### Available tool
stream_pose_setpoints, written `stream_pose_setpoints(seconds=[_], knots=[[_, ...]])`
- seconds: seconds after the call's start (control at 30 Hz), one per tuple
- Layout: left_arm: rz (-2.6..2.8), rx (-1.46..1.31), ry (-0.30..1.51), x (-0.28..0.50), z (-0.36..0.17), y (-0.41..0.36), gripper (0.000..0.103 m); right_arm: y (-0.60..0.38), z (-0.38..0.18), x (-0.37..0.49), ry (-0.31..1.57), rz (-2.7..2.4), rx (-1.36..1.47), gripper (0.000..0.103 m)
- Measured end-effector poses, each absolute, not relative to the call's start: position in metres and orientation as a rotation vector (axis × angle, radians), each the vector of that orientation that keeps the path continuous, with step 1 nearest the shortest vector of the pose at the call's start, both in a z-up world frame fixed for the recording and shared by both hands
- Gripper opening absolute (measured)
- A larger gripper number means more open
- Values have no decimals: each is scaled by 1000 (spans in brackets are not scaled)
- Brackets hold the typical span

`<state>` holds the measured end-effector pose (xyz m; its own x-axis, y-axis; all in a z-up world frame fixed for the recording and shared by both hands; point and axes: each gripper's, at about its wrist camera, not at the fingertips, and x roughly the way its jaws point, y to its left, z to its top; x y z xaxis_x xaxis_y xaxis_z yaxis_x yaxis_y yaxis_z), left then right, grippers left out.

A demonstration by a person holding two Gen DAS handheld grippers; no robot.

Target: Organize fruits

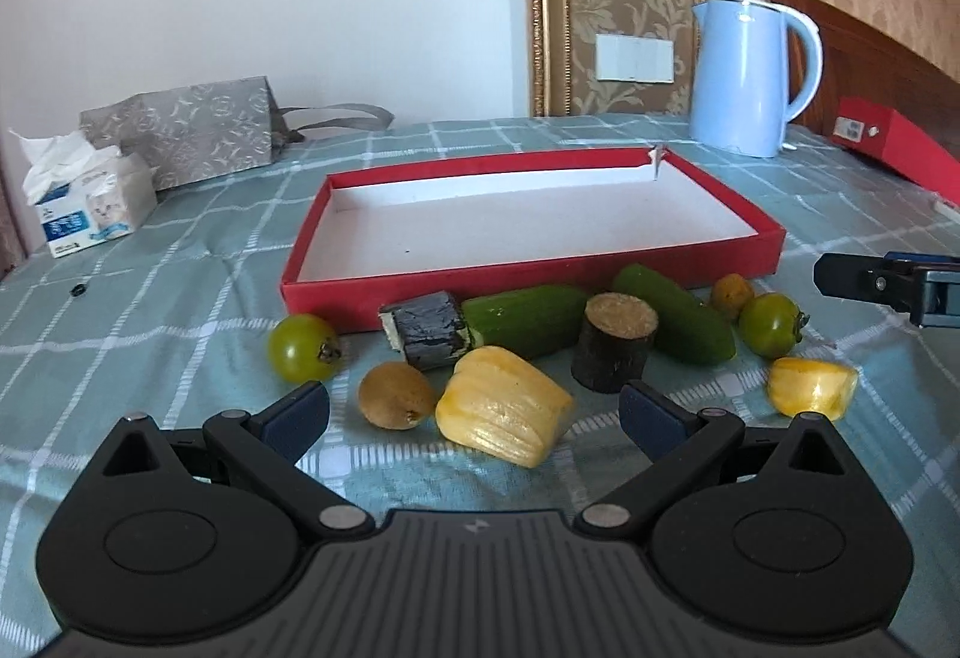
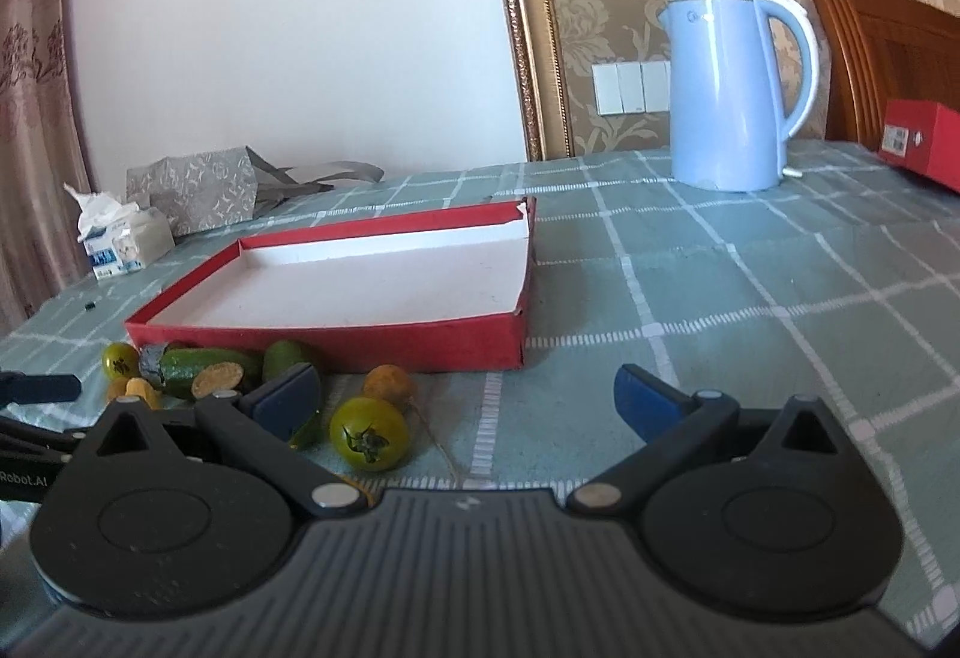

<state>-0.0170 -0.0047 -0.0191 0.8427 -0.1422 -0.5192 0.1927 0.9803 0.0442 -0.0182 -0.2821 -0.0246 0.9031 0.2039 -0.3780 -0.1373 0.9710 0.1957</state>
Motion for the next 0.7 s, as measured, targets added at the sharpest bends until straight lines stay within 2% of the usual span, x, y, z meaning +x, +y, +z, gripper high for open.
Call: stream_pose_setpoints(seconds=[0.4, 0.7], knots=[[-211, 165, 496, -2, -12, 35, 103, -296, -31, -14, 430, 193, 267, 103], [-157, -112, 529, 17, -6, 95, 103, -294, -31, -12, 451, 194, 266, 103]])
